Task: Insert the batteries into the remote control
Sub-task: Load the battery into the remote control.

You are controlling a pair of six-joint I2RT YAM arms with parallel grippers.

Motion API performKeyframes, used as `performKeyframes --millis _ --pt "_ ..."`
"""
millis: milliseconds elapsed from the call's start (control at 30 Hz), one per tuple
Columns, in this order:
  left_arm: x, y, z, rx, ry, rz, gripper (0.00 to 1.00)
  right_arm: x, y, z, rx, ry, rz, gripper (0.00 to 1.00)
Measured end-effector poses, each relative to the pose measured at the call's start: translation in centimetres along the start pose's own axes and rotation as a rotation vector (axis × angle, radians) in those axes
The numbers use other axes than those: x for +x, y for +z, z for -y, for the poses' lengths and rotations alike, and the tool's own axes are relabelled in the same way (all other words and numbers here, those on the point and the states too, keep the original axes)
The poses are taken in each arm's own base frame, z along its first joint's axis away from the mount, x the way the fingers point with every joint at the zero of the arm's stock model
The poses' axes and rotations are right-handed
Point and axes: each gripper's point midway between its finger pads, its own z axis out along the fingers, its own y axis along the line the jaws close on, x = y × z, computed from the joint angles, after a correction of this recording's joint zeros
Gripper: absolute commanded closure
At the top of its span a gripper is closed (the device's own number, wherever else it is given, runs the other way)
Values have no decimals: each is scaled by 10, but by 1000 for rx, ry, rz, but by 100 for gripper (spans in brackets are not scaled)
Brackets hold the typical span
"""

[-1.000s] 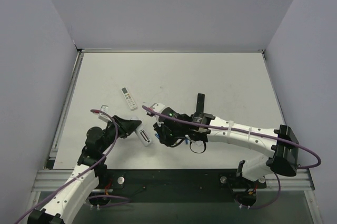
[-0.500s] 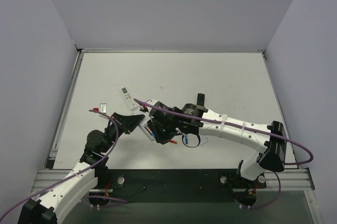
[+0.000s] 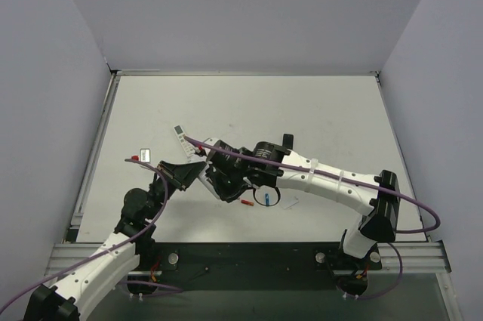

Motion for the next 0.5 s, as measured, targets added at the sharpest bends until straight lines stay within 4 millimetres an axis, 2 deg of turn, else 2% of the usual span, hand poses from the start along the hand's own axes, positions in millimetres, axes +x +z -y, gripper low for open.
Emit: performKeyframes --millis 500 --pt "5 -1 2 4 -8 -17 100 -11 2 1 27 -16 -38 100"
